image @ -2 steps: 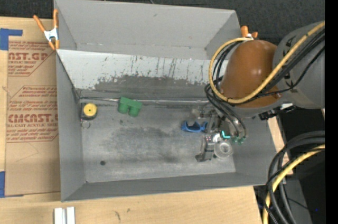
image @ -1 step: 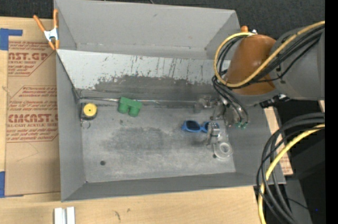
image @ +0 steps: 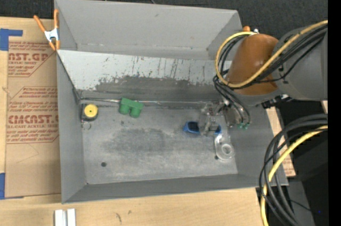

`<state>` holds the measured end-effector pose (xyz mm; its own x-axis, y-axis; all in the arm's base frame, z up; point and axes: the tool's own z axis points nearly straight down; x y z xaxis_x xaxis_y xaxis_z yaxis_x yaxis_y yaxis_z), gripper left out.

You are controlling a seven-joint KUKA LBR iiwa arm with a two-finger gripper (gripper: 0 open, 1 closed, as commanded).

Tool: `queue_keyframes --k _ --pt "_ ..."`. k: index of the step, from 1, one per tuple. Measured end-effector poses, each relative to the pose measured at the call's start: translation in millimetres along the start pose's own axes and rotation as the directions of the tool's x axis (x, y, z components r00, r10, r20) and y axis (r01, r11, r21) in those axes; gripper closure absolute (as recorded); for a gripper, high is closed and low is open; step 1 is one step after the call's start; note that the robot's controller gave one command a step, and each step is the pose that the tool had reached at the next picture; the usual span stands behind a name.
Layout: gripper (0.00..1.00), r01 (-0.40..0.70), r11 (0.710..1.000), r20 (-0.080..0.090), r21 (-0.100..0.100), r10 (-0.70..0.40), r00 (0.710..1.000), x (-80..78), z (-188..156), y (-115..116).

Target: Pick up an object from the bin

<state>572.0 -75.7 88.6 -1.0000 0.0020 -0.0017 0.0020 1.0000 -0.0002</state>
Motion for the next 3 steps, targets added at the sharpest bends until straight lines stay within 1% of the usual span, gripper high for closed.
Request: queue_keyframes --k 1,2,3 --pt "0.0 0.0 1.0 0.0 0.0 0.0 1.0 0.0 0.0 0.1" --pt "0.0 -0.036 0.999 -0.003 -0.001 0.036 0.999 15.6 20.0 1.5" --pt "1.0 -0.035 0.999 -0.001 -0.001 0.035 0.999 14.7 19.0 1.4"
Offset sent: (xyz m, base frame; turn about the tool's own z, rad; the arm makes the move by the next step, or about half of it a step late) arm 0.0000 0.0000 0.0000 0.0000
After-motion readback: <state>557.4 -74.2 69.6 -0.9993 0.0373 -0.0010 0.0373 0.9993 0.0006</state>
